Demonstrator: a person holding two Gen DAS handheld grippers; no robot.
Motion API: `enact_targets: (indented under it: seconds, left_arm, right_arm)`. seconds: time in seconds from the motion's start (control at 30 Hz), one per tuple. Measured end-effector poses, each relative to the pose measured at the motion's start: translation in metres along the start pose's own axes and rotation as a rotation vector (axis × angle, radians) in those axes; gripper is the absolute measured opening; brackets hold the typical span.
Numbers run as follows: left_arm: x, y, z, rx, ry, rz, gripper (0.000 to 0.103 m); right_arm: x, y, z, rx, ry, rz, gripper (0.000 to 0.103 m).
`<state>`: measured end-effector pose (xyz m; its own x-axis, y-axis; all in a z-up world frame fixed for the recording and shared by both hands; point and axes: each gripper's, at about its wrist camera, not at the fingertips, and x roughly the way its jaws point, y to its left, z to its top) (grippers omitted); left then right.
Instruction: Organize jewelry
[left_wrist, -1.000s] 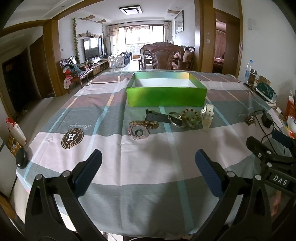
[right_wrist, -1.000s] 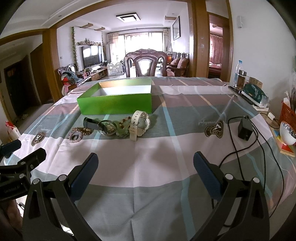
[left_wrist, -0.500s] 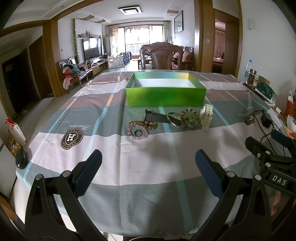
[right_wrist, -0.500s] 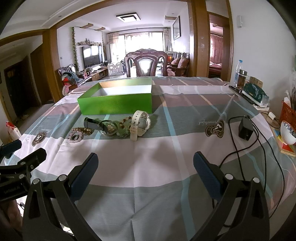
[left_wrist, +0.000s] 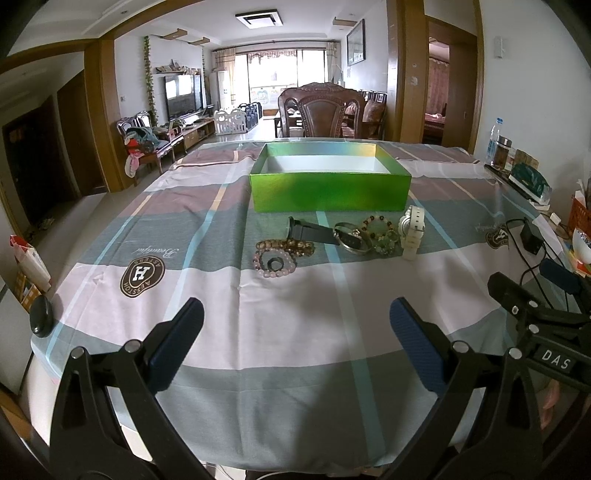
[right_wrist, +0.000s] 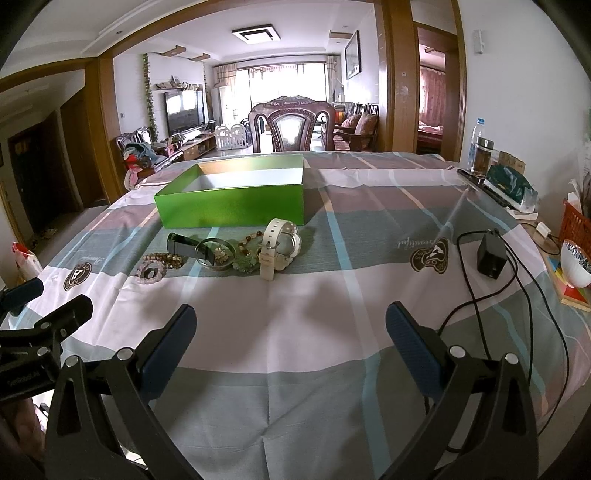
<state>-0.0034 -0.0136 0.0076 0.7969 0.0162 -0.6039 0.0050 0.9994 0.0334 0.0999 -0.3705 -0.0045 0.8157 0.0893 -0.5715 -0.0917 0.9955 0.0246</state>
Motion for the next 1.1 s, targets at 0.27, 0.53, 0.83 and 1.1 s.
enact_targets:
  seconds: [0.27, 0.53, 0.83, 1.1]
  left_arm:
    - [0.0, -0.002, 0.0, 0.002, 0.002, -0.002, 0.1]
    - [0.001, -0.005, -0.001, 0.002, 0.008, -0.008, 0.1]
    - [0.003, -0.007, -0.001, 0.0, 0.016, -0.011, 0.1]
    - [0.014, 0.007, 0.003, -0.029, 0.023, -0.042, 0.1]
  right_arm:
    - [0.001, 0.001, -0.001, 0.002, 0.003, -0.002, 0.1]
    - [0.001, 0.001, -0.001, 0.002, 0.002, -0.002, 0.1]
    - [0.003, 0.002, -0.001, 0.005, 0.005, -0.001, 0.1]
    - [0.008, 0.007, 0.001, -0.003, -0.029, -0.014, 0.1]
